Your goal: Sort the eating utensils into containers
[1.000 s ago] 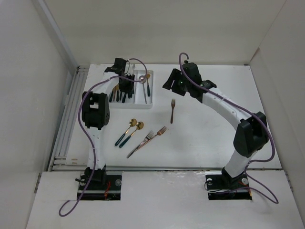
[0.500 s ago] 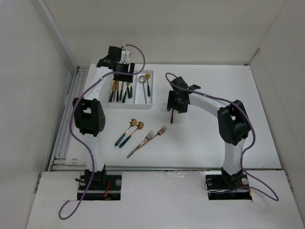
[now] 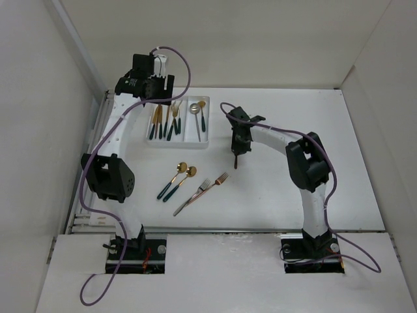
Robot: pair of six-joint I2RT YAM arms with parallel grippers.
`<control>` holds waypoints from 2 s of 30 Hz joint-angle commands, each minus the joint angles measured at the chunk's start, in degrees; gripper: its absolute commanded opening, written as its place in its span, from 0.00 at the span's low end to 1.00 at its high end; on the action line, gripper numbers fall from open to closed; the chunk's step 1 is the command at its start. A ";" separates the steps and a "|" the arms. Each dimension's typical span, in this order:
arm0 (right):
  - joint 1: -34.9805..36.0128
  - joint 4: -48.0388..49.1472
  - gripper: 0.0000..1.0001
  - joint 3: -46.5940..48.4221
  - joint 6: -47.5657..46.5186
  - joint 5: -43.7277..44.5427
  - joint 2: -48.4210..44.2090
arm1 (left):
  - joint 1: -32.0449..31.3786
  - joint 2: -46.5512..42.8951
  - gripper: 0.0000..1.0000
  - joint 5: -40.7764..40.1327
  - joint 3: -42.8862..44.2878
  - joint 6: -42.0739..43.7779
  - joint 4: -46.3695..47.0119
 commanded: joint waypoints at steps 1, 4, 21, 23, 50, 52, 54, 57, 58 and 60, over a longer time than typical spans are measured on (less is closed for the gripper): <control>-0.43 0.51 0.04 -1.52 -0.18 -1.68 1.48 | -0.11 -3.36 0.70 1.72 -1.11 1.54 -2.39; -3.15 2.53 0.00 -2.66 2.01 -2.84 1.48 | -0.11 -4.77 0.71 9.16 -1.11 3.29 -3.53; 4.65 12.63 0.00 -0.21 23.00 0.86 -21.45 | -10.04 -3.80 0.82 41.20 -7.18 7.44 -6.18; 6.06 13.26 0.00 -0.21 24.69 -1.34 -21.98 | -10.74 -3.28 0.82 41.20 -6.65 7.43 -6.18; 6.60 20.90 0.47 0.93 27.16 -12.33 -19.61 | -6.20 6.30 0.00 32.77 -4.98 1.38 -4.16; 6.06 19.33 0.53 0.23 25.67 -10.58 -21.18 | -3.73 8.31 0.00 30.57 -3.93 -0.74 -2.14; 5.45 18.80 0.57 -1.87 24.35 -8.21 -22.59 | -0.38 12.09 0.00 29.25 -1.83 -2.49 -1.08; 4.93 18.18 0.57 -3.19 21.89 -5.40 -24.35 | 1.56 16.75 0.00 26.97 0.90 -3.81 1.81; 4.92 17.39 0.57 -3.20 21.36 -4.87 -24.96 | 2.08 17.72 0.00 25.91 1.43 -4.43 3.30; 4.92 16.33 0.57 -3.20 19.78 -4.08 -24.97 | 2.09 20.79 0.00 23.63 2.58 -5.13 4.45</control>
